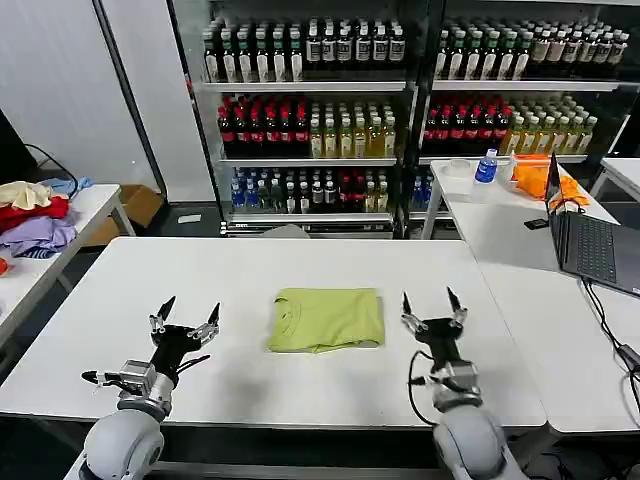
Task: Fold and organize the clothes.
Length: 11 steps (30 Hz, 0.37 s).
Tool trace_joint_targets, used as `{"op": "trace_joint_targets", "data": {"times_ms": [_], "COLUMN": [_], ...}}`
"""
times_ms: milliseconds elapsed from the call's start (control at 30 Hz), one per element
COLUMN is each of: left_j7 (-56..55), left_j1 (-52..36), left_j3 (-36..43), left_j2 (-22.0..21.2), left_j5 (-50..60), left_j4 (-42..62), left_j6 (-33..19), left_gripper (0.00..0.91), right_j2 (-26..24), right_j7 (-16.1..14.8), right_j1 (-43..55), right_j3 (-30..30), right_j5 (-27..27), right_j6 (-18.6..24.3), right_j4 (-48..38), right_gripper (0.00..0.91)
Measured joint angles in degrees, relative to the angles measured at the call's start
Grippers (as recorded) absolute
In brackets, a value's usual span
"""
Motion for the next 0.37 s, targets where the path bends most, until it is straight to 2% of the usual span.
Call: {"op": "trace_joint_targets", "data": {"times_ms": [367], "left_j7": [1.71], "left_j1": [0.83], "left_j3": [0.05], "left_j2": [0.26], "left_j5": [-1.19], "left_j4": [-2.24], "left_j6": [0.9], "left_gripper": [0.907], "right_j2": [-0.07], "right_j7": [0.7], "right_j1": [-11.7], "right_j3": [7.28], "right_j5": [-1.7], "right_j6": [1.49], "right_j4": [10.54], "right_gripper": [0.907]}}
